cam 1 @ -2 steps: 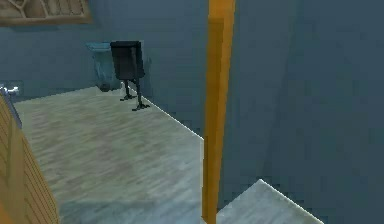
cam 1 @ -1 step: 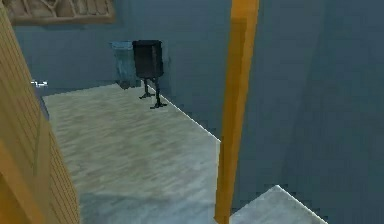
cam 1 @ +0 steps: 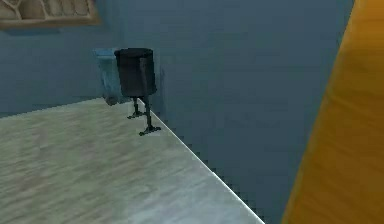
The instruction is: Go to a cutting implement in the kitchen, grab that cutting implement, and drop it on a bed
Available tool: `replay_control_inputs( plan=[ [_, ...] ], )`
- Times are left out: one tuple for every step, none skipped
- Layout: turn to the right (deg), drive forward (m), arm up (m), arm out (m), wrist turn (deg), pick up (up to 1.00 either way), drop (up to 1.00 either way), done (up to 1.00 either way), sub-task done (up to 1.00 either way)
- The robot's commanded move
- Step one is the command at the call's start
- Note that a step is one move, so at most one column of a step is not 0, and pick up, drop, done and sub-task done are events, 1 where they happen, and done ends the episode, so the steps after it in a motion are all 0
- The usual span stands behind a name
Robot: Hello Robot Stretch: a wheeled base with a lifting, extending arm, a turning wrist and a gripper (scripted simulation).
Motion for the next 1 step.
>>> replay_control_inputs(
  plan=[
    [-39.0, 0.0, 0.0, 0.0, 0.0, 0.0, 0.0, 0.0, 0.0]
  ],
)
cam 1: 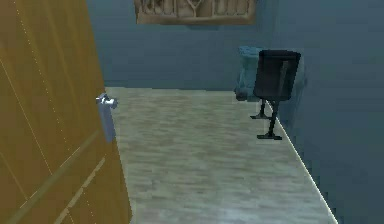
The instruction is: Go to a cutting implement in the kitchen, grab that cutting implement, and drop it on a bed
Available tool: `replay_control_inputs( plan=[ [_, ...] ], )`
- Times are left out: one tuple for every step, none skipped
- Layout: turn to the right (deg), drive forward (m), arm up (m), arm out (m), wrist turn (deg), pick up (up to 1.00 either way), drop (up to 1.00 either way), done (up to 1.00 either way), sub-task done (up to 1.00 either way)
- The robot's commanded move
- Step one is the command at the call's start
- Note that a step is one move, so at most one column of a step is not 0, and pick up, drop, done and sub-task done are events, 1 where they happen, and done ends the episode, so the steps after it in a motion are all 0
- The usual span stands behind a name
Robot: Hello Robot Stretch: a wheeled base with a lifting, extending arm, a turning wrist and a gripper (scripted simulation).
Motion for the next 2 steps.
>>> replay_control_inputs(
  plan=[
    [-3.0, 0.0, 0.0, 0.0, 0.0, 0.0, 0.0, 0.0, 0.0],
    [6.0, 0.0, 0.0, 0.0, 0.0, 0.0, 0.0, 0.0, 0.0]
  ],
)
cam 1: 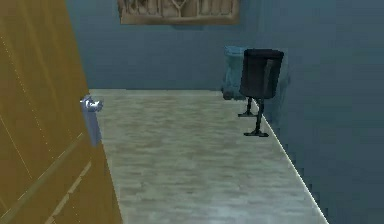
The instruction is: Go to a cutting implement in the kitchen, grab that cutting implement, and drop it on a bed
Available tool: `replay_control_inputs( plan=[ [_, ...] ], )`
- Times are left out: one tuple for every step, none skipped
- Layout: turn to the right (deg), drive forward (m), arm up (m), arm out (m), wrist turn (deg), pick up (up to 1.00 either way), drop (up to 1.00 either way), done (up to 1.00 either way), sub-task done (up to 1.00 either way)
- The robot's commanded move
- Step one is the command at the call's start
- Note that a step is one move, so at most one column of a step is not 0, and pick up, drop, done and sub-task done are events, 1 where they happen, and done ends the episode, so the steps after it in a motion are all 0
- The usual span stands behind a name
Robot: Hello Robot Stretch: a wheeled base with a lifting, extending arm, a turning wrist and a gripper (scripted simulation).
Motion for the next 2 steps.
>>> replay_control_inputs(
  plan=[
    [0.0, 0.3, 0.0, 0.0, 0.0, 0.0, 0.0, 0.0, 0.0],
    [-9.0, 0.0, 0.0, 0.0, 0.0, 0.0, 0.0, 0.0, 0.0]
  ],
)
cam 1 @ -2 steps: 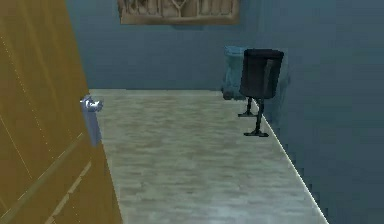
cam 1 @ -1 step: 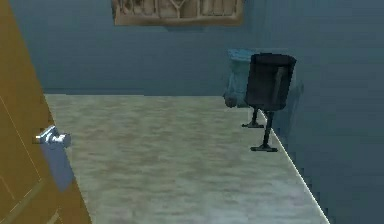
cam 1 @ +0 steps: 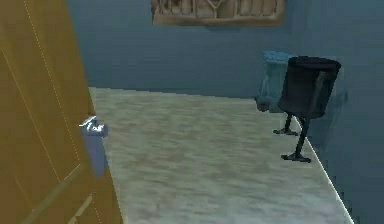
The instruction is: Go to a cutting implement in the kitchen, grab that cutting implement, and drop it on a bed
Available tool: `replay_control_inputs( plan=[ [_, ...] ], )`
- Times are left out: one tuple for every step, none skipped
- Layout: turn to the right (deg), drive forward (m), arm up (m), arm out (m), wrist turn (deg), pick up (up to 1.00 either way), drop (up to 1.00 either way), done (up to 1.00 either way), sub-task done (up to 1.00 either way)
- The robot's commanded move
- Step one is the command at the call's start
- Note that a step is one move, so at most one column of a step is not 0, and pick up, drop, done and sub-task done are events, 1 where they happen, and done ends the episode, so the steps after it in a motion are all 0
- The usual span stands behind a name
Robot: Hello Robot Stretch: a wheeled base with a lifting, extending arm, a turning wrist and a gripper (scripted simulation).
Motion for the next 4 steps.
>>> replay_control_inputs(
  plan=[
    [0.0, 0.9, 0.0, 0.0, 0.0, 0.0, 0.0, 0.0, 0.0],
    [-30.0, 0.0, 0.0, 0.0, 0.0, 0.0, 0.0, 0.0, 0.0],
    [0.0, 0.25, 0.0, 0.0, 0.0, 0.0, 0.0, 0.0, 0.0],
    [-12.0, 0.0, 0.0, 0.0, 0.0, 0.0, 0.0, 0.0, 0.0]
  ],
)
